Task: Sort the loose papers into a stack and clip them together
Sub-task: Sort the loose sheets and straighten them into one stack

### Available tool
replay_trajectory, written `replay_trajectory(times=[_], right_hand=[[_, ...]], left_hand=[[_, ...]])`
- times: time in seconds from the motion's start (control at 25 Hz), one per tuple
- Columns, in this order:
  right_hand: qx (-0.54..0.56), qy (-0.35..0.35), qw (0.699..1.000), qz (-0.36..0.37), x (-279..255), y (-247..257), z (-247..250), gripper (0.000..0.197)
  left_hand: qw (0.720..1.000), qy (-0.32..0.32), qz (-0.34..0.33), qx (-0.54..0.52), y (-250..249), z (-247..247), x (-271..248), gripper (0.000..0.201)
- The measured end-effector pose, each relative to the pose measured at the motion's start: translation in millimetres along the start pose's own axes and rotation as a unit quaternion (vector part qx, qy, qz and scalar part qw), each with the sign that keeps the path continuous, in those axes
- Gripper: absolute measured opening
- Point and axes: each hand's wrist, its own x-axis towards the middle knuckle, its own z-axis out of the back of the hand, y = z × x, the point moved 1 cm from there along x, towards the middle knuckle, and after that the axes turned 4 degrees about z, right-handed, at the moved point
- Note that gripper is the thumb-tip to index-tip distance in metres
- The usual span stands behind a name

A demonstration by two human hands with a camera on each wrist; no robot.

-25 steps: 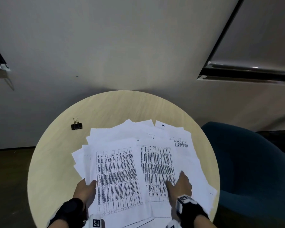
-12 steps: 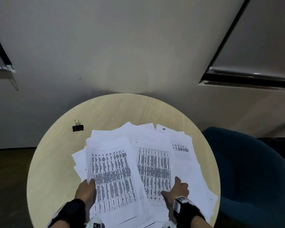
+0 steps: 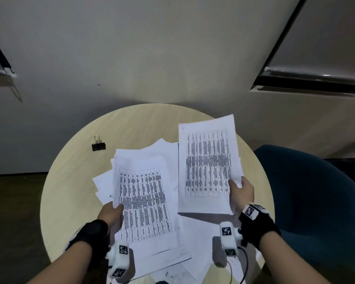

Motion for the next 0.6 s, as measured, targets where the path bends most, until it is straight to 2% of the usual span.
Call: replay_trajectory(times=[0.04, 0.12, 0.2, 0.28, 0.36, 0.44, 0.52, 0.6], right_hand=[[0.016, 0.002, 1.000, 0.011, 0.9, 4.6, -0.7, 0.040], [0.007, 0.052, 0.999, 0.006, -7.3, 12.5, -9.2, 0.043], [-0.100, 0.127, 0.987, 0.005, -23.5, 5.9, -27.3, 0.056], [-0.223, 0.206, 0.952, 0.037, -44.7, -6.6, -48.2, 0.060], [-0.282, 0.276, 0.917, 0.055, -63.0, -16.1, -64.4, 0.058], [-0.282, 0.351, 0.891, 0.055, -78.5, -18.9, -77.1, 0.055], [-0.258, 0.411, 0.873, 0.043, -88.4, -20.9, -85.6, 0.063], [-0.228, 0.400, 0.887, 0.030, -84.9, -28.1, -89.1, 0.070]], left_hand=[[1.000, 0.007, 0.002, -0.009, -1.5, -0.8, -0.7, 0.016], [0.999, 0.012, 0.015, -0.038, -1.5, -2.1, 0.7, 0.016], [0.997, 0.003, 0.032, -0.073, -1.5, -7.2, -0.4, 0.018], [0.997, -0.017, 0.039, -0.065, -4.3, -11.8, -2.7, 0.036], [0.998, -0.031, 0.039, -0.032, -8.0, -13.6, -6.6, 0.061], [0.997, 0.014, 0.048, -0.063, -6.5, -11.6, -8.6, 0.066], [0.987, 0.056, 0.071, -0.136, -3.5, -10.9, -8.3, 0.073], [0.991, 0.036, 0.051, -0.115, -2.7, -14.2, -12.4, 0.063]])
